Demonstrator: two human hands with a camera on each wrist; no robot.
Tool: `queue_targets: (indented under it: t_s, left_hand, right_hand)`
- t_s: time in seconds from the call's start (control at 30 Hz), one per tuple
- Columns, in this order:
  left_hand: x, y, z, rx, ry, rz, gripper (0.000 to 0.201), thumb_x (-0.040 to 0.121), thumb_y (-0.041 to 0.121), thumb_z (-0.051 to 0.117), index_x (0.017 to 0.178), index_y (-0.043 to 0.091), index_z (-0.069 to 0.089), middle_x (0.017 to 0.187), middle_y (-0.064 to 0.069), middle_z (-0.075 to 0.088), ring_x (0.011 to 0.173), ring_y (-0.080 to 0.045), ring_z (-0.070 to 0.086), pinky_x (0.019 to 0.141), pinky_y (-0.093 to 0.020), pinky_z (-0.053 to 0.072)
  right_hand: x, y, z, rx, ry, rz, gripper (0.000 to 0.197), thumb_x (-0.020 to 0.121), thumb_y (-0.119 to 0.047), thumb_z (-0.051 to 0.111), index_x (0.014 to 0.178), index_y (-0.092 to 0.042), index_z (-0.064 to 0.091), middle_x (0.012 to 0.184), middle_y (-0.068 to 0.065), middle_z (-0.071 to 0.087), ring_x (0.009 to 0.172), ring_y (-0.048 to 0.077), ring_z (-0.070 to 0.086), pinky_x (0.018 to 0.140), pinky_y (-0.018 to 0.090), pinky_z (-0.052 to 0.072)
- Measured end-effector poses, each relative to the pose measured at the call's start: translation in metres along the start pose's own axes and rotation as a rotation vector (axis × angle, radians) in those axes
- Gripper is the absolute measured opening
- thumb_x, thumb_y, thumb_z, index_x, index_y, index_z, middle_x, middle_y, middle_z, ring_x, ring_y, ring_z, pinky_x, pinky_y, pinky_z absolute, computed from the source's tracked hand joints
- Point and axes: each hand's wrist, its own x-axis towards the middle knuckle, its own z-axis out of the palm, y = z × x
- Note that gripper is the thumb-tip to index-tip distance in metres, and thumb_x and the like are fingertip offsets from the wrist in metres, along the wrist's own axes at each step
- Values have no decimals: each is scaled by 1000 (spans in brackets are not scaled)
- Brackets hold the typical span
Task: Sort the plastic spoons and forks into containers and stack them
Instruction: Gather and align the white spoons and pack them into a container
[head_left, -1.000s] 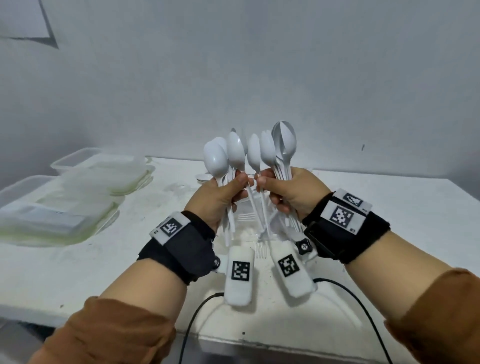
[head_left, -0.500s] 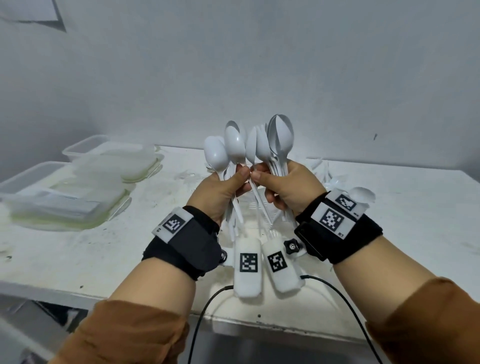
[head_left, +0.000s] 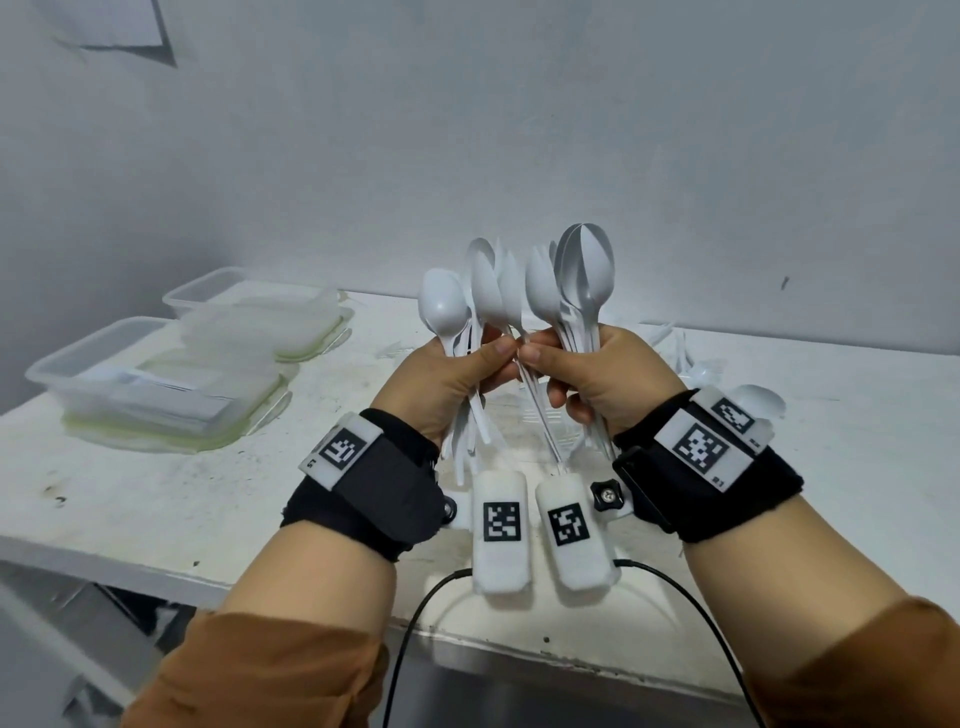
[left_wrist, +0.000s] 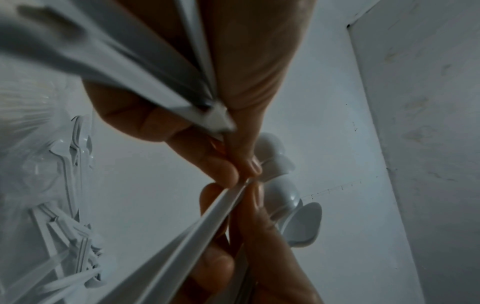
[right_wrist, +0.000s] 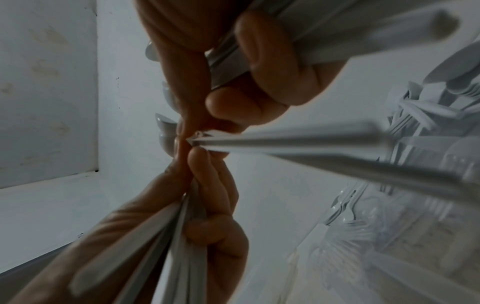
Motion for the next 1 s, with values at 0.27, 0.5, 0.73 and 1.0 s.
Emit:
queue_targets:
  t_s: [0.27,0.5,0.73,1.0]
  left_hand:
    - [5,19,-23,68,-54,-39,10,92,5,52,92,4,62,65,3,70,56,-2,65,44,-7,42]
    - [11,37,-43,216,-68,-35,13,92,9,52,81,13,57,46,9,60,46,3,58,43,-7,41]
    - [9,40,-59,234,-87,15,8,92,8,52,85,10,57,47,8,60,46,3,58,44,-6,40]
    - [26,37,-66,42,90,53,4,89,17,60,86,18,58,66,9,59,57,0,59,48,-13,42]
  right_hand:
    - [8,-4,23,-38,-9,11,10,81,-12,70,81,-12,60,56,-7,61,44,7,47,35,17,26]
    - [15,-10,49,-23,5,-2,7,79,-12,72,75,-12,66,61,-4,62,47,9,46,37,18,25]
    - [14,-11,68,-23,10,-13,10,81,-8,70,73,-12,65,58,-6,65,47,6,49,37,18,25]
    - [18,-14,56,-54,36,-22,2,81,-8,69,81,-9,67,73,2,69,47,6,50,40,19,24]
